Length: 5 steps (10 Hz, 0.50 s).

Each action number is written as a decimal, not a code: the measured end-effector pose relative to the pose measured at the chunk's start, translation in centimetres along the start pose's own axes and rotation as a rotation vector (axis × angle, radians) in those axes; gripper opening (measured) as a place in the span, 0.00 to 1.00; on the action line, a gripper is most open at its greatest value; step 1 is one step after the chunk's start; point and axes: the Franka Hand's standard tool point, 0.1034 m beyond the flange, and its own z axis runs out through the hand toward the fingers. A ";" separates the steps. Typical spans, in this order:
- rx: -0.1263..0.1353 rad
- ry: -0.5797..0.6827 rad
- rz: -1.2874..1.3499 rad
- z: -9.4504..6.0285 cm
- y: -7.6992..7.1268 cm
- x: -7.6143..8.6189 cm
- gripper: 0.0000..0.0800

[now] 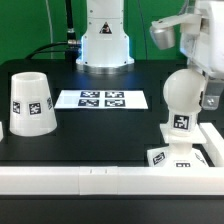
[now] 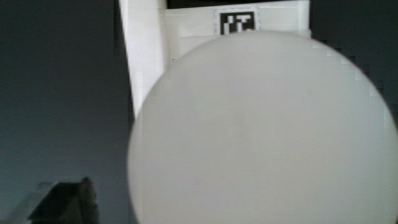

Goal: Assemble lamp

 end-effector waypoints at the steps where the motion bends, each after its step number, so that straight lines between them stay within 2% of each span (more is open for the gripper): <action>1: 0.002 -0.002 -0.030 0.1 -0.1 0.0 0.87; 5: 0.011 -0.004 0.002 0.3 -0.9 -0.5 0.87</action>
Offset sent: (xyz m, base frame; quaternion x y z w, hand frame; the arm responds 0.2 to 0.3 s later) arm -0.0155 -0.0085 0.0004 0.0139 -0.0193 0.0348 0.9991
